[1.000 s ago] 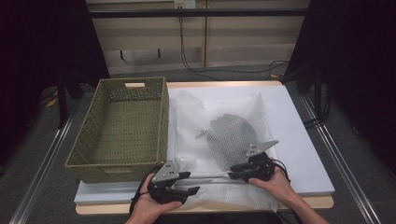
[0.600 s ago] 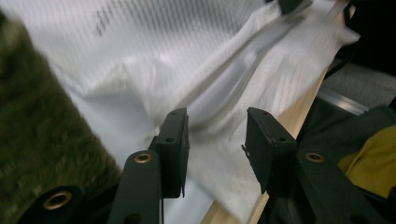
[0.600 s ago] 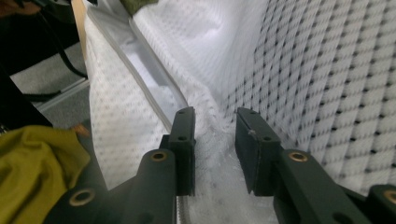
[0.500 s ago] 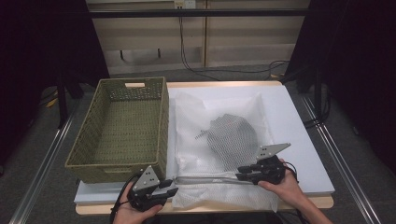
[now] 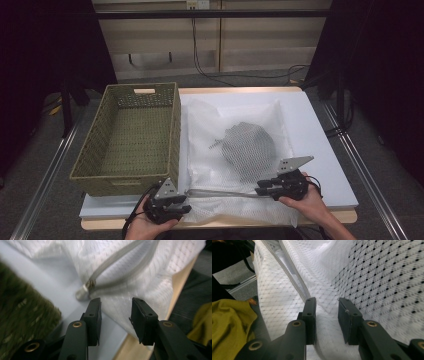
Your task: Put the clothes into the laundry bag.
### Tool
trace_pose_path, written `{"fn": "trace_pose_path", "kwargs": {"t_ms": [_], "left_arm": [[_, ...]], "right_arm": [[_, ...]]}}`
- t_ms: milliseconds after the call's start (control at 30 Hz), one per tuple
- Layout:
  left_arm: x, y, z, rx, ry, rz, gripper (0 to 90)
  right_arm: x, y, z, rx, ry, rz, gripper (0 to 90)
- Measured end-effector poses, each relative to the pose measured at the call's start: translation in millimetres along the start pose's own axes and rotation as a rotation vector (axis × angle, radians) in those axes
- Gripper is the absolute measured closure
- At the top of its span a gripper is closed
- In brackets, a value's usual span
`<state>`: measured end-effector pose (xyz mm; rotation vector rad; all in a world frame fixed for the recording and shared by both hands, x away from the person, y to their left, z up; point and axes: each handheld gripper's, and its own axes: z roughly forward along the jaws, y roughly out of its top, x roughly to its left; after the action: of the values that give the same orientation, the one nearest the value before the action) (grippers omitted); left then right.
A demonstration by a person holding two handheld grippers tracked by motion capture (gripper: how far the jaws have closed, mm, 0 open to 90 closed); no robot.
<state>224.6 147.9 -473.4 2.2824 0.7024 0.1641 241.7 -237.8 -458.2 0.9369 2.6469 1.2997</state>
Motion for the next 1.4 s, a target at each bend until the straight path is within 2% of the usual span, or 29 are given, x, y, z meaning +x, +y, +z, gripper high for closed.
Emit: {"fn": "trace_pose_path", "kwargs": {"t_ms": [67, 133, 233, 300, 367, 500, 567, 667, 733, 800, 867, 900, 933, 1033, 1133, 1167, 1233, 1300, 1400], "left_arm": [[-0.7, 2.4, 2.7, 0.005, -0.019, -0.007, 53.6], [-3.7, 4.0, 4.8, 0.015, -0.006, 0.026, 52.2], [-3.8, 7.0, 5.8, 0.020, 0.012, 0.035, 62.1], [-4.6, 7.6, 5.7, 0.021, 0.011, 0.045, 77.5], [-5.8, 9.2, 6.3, 0.031, -0.001, 0.046, 85.4], [-3.7, 9.6, 5.2, 0.036, -0.014, 0.029, 89.2], [-3.2, 7.8, 3.4, 0.029, -0.015, 0.013, 89.4], [-1.1, 4.0, -2.5, 0.026, -0.028, 0.004, 89.4], [-0.7, 1.2, -7.7, 0.004, -0.024, -0.011, 89.4], [-0.7, -1.7, -13.0, -0.005, -0.022, -0.019, 89.4], [0.3, -4.7, -18.3, -0.004, -0.021, -0.031, 89.4], [0.9, -6.5, -19.4, -0.017, -0.040, -0.042, 89.3], [0.9, -7.9, -21.4, -0.021, -0.039, -0.045, 89.2], [0.2, -9.6, -24.9, -0.025, -0.032, -0.049, 89.0], [0.8, -10.3, -23.1, -0.024, -0.050, -0.054, 88.4], [0.6, -10.0, -22.6, -0.015, -0.046, -0.051, 88.0], [0.4, -10.2, -20.5, -0.012, -0.051, -0.045, 86.6], [0.0, -9.7, -19.9, -0.002, -0.050, -0.045, 84.8], [0.9, -9.8, -19.1, -0.001, -0.055, -0.047, 81.7]], "right_arm": [[2.5, -4.8, -7.1, 0.000, -0.004, 0.008, 65.3], [1.5, -12.4, -14.2, -0.001, -0.033, 0.021, 63.4], [-0.4, -20.4, -24.6, -0.014, -0.057, 0.034, 60.2], [-1.1, -25.0, -32.9, -0.023, -0.074, 0.044, 59.8], [-2.5, -31.1, -39.6, -0.033, -0.101, 0.062, 57.2], [-9.2, -44.7, -46.0, -0.028, -0.143, 0.096, 56.0], [-9.4, -48.5, -44.6, -0.006, -0.171, 0.092, 55.2], [-9.6, -50.3, -39.3, 0.023, -0.184, 0.079, 55.2], [-9.2, -51.3, -34.6, 0.053, -0.194, 0.063, 55.1], [-8.2, -51.1, -34.1, 0.056, -0.202, 0.052, 58.0], [-6.9, -51.2, -34.2, 0.069, -0.236, 0.037, 65.0], [-6.2, -51.1, -34.5, 0.080, -0.243, 0.028, 66.6], [-5.9, -50.8, -34.8, 0.085, -0.250, 0.024, 69.1], [-7.1, -51.8, -37.0, 0.084, -0.246, 0.037, 87.0], [-7.9, -52.9, -40.0, 0.092, -0.236, 0.061, 88.6], [-9.0, -53.1, -41.2, 0.092, -0.238, 0.046, 88.7], [-9.0, -56.2, -44.9, 0.087, -0.232, 0.054, 88.8], [-10.7, -60.2, -50.8, 0.081, -0.249, 0.062, 88.8], [-11.2, -67.1, -58.4, 0.075, -0.251, 0.082, 88.8]]}}
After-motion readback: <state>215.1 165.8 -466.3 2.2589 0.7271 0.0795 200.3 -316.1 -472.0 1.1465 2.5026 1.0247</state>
